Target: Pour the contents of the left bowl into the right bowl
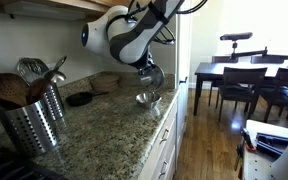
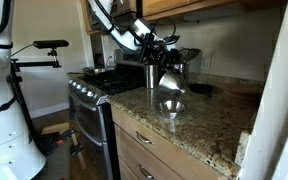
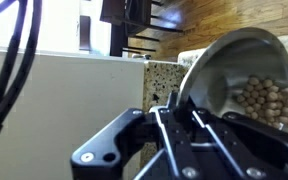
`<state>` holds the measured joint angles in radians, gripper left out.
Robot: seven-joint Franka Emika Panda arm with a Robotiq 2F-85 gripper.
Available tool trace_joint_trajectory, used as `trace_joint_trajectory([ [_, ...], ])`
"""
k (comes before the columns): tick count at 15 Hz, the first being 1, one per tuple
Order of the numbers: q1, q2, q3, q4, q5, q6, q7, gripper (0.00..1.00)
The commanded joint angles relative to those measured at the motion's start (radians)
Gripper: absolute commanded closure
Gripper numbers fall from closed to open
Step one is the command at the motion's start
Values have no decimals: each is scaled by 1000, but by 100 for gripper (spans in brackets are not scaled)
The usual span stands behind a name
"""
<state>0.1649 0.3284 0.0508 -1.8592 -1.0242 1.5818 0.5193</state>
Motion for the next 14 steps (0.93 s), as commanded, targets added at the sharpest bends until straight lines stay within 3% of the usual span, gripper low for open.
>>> trace_joint_trajectory([
  [1,18,-1,8,-11,-41,-52,38,93],
  [14,21,13,30,-12,-17,-90,34,93],
])
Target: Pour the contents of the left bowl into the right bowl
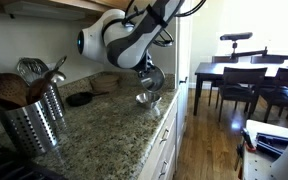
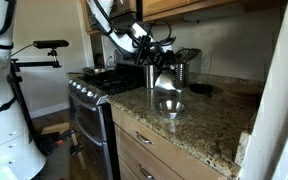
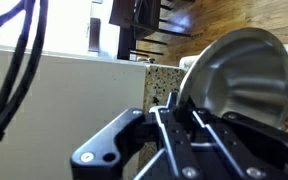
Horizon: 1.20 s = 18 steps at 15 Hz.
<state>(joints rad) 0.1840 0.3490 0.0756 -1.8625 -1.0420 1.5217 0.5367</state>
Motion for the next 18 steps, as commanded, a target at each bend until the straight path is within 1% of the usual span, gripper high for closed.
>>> trace_joint_trajectory([
  [1,3,-7,2,-8,-5,-32,24,93],
  [2,10,-6,-1,-12,-34,-38,38,93],
  [6,-11,-19,4,3,42,-28,2,93],
  [18,-49,-131,-13,13,214,-4,10,93],
])
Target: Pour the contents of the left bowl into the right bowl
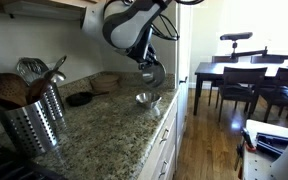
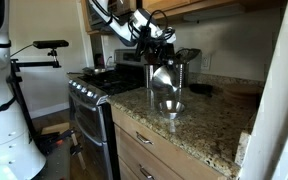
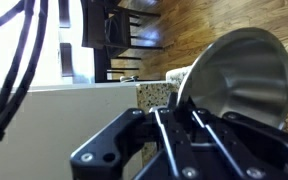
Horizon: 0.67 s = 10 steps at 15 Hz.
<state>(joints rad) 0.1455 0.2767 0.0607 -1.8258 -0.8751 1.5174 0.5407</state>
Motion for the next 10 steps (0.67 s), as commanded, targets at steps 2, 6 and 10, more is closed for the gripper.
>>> trace_joint_trajectory([
  [2,-14,-77,3,-25,89,9,5,93],
  [6,-26,-116,-2,-29,186,34,-4,93],
  [10,-44,-141,-7,-31,306,77,-22,93],
])
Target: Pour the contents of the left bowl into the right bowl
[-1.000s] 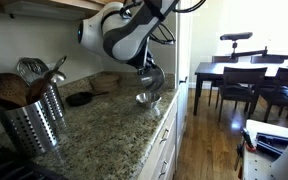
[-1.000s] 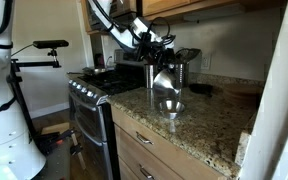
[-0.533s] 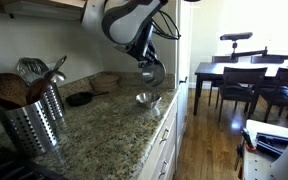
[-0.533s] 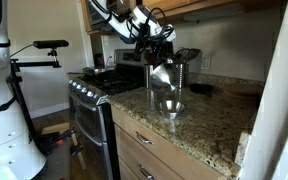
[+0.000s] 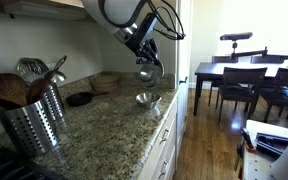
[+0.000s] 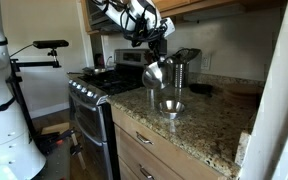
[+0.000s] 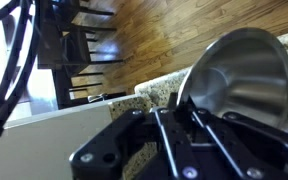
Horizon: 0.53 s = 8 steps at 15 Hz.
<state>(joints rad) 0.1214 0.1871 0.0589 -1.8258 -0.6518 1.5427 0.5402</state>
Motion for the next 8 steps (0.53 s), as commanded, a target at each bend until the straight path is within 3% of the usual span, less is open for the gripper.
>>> trace_joint_trajectory([
  [1,-24,-55,-6,-32,115,71,-30,93],
  [8,-29,-54,-8,-34,254,174,-89,93],
])
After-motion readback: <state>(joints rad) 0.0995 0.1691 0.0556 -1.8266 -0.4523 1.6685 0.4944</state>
